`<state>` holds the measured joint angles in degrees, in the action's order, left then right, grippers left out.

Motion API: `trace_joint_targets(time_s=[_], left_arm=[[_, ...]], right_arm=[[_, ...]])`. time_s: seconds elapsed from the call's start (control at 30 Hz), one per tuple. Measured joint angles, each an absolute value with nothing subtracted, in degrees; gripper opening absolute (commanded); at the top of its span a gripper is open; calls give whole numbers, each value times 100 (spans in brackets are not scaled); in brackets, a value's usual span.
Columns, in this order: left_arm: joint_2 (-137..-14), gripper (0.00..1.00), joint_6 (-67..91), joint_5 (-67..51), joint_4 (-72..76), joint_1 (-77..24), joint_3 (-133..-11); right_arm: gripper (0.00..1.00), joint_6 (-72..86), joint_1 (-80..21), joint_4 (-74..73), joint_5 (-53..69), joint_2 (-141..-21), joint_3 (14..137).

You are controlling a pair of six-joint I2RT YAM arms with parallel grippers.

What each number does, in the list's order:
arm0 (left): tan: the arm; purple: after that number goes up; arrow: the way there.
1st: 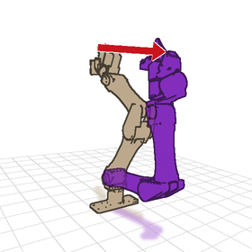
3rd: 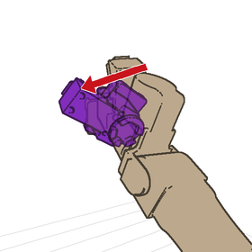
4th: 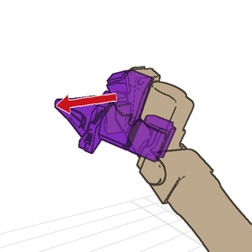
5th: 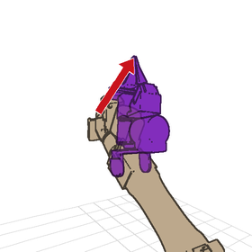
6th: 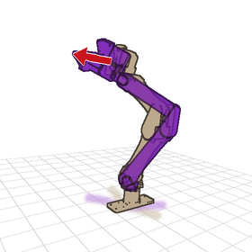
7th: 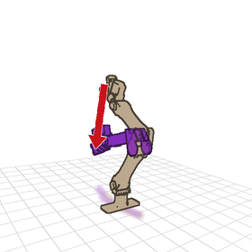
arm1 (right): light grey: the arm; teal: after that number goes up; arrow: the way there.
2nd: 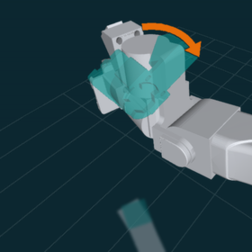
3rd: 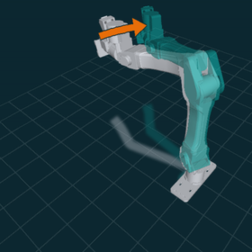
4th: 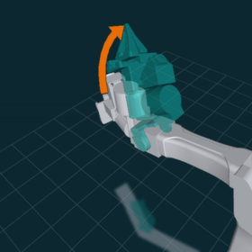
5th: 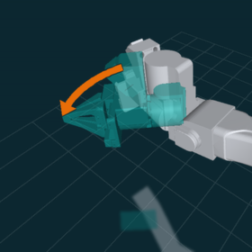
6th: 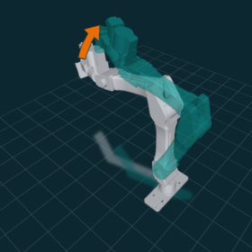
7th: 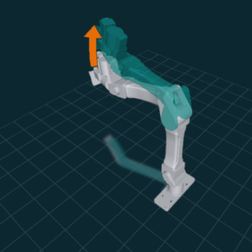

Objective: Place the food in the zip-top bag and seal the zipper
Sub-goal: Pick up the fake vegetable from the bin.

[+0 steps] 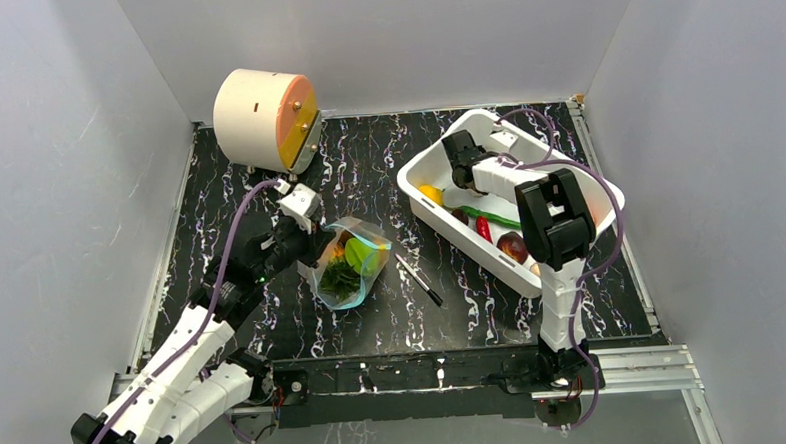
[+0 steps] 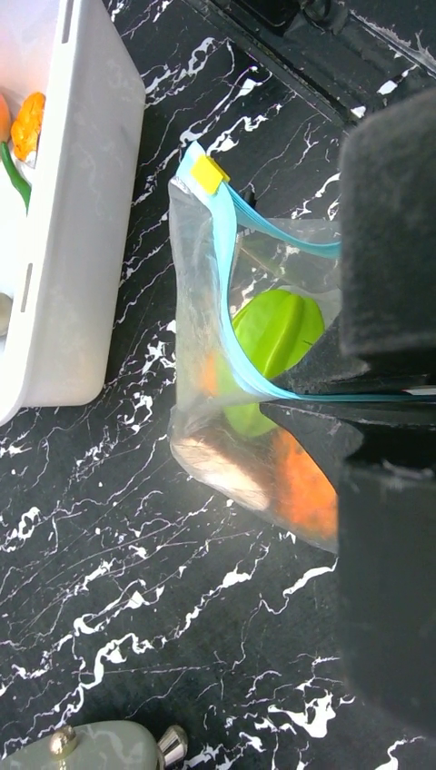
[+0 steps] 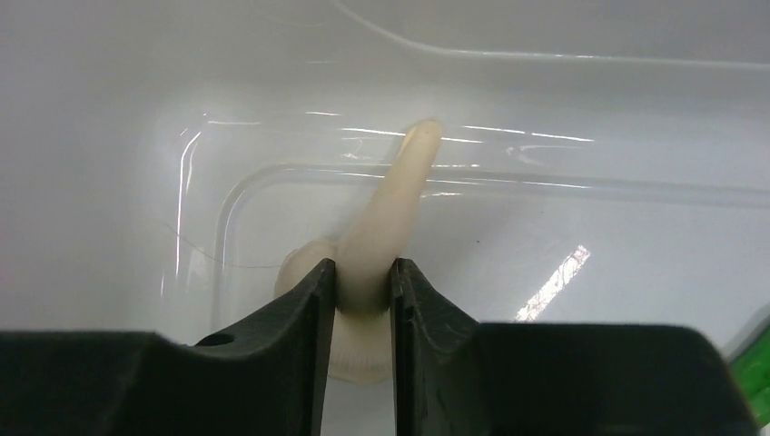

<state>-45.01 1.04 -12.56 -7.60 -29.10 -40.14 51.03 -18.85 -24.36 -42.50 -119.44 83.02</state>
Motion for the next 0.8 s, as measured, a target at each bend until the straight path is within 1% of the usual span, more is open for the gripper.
trace_joint_targets(time_s=[0.07,0.13,0.3,0.57,0.8], left_arm=[[-4501,0,110,-1223,-823,-2910,-4088],[-4501,0,115,-1127,-825,-2910,-4158],[-4569,0,47,-950,-827,-2910,-4158],[-4619,0,86,-978,-812,-2910,-4158],[-4683,0,362,-932,-847,-2910,-4254]], right_arm=[[12,4936,-1872,-2327,-4213,-11920,8250],[11,4687,-1863,-2117,-4125,-11697,7911],[9,3715,-1863,-1542,-3509,-10449,6989],[9,2847,-1863,-1525,-2834,-9470,6945],[8,2209,-1863,-1662,-1859,-8689,6945]])
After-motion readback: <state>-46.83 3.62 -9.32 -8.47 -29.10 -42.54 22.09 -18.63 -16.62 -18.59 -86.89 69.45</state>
